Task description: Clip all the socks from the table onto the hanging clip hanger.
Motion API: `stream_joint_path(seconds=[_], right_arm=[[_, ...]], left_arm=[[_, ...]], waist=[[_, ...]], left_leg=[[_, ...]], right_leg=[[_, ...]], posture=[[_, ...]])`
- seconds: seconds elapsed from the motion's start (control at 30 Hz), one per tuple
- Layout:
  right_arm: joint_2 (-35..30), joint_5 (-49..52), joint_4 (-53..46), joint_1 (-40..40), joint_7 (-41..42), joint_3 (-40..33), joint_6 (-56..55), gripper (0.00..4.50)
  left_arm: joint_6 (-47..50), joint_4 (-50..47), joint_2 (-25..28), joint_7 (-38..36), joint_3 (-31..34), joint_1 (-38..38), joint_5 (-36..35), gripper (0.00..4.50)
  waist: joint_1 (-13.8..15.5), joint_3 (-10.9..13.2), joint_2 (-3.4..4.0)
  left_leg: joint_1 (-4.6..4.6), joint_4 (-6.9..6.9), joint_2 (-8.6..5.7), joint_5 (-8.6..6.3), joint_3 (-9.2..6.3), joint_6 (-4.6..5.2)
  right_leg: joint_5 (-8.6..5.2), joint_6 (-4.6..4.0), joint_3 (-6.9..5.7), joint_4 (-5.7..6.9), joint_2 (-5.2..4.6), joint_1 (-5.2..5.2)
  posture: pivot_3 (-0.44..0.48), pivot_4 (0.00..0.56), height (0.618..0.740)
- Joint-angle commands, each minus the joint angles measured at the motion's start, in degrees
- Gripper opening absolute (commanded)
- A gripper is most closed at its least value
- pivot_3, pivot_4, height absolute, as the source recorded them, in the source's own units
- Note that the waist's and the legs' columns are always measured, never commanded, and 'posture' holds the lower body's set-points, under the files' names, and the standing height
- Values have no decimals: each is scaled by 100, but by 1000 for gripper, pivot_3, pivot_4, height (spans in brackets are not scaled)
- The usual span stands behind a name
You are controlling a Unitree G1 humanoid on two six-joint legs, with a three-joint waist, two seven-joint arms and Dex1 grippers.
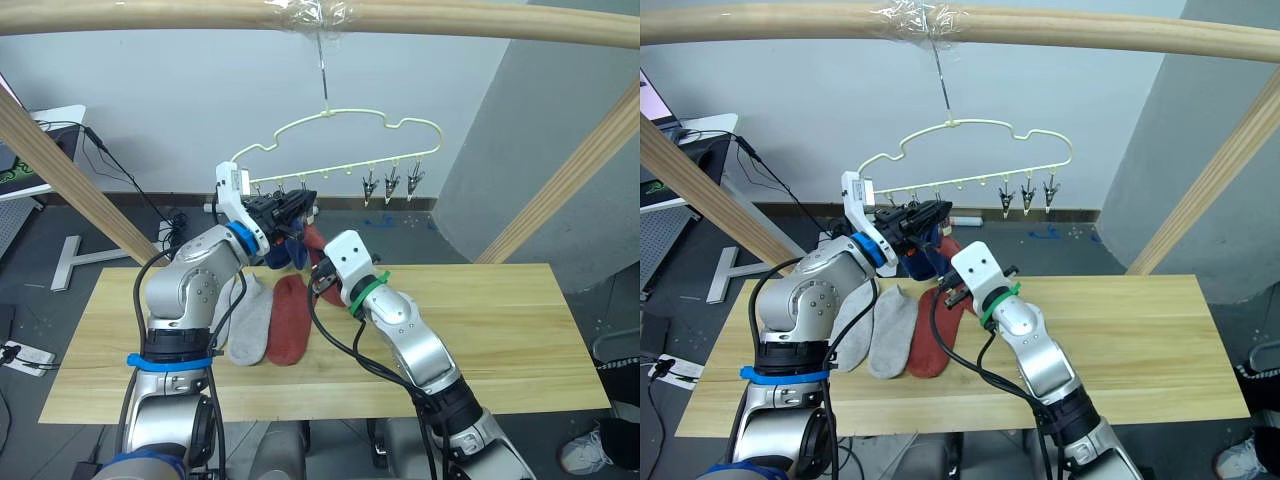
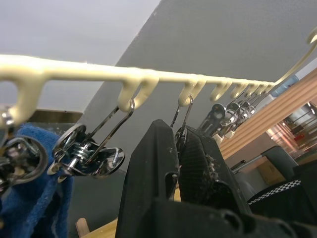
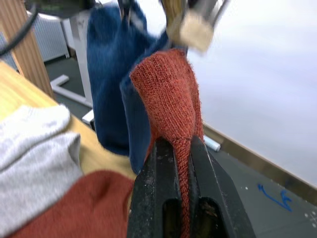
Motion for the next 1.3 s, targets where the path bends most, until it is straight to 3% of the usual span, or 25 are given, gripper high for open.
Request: stream_joint_path(seconds=[0.03, 0.77, 1.03, 1.3], right_arm=[[142, 70, -78, -168, -39, -24, -184, 0], [202, 145, 476, -556, -77, -233, -579, 0], [176, 185, 546, -607, -31, -266, -653, 0], [122, 186, 555, -584, -17, -270, -642, 0]], left_arm=[[-95, -288, -31, 43, 25, -14, -18, 197], [143, -486, -15, 53, 61, 93, -202, 197], [232, -598, 149, -75, 56, 188, -239, 2591], [161, -852, 625, -554, -62, 468, -178, 2591]], waist=[[1, 0, 0], [4, 0, 0], [3, 0, 0], [4, 0, 0]], left_leg=[[0, 0, 0, 0, 0, 0], [-1, 0, -1, 0, 1, 1], [-1, -1, -1, 0, 1, 1], [0, -2, -1, 0, 1, 1]], right_leg=[[0, 0, 0, 0, 0, 0], [0, -1, 0, 0, -1, 0], [0, -1, 1, 0, -1, -1], [0, -1, 1, 1, -1, -2]], posture=[[-67, 241, 720], [-53, 244, 720], [-47, 244, 720], [-42, 242, 720]])
